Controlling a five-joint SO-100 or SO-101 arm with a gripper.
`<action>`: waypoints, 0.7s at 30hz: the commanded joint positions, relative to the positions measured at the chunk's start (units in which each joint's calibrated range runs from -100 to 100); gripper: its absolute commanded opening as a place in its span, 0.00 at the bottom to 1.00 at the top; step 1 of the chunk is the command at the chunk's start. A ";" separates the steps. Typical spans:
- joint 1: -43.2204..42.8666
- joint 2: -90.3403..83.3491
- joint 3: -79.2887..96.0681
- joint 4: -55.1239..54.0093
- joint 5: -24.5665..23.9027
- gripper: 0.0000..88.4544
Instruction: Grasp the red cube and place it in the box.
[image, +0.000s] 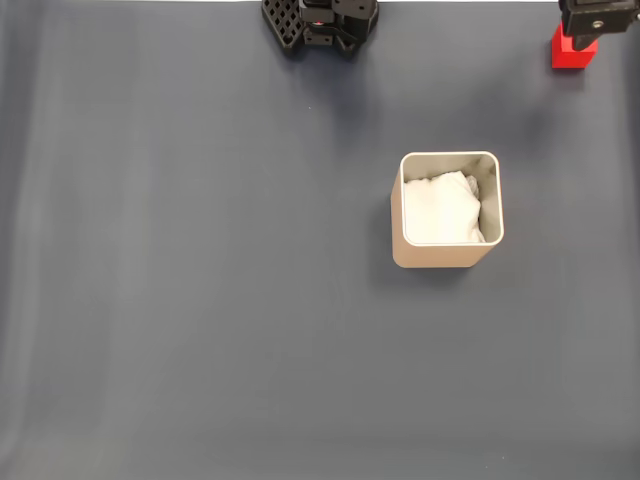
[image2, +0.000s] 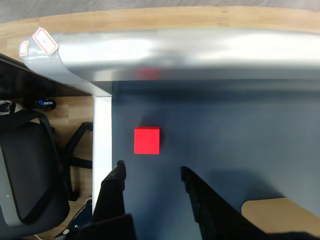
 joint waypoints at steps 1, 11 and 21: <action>0.09 0.86 -4.64 -0.75 0.34 0.33; 1.01 4.49 -6.28 -2.07 0.78 0.33; 0.16 5.79 -3.63 -3.63 -0.20 0.36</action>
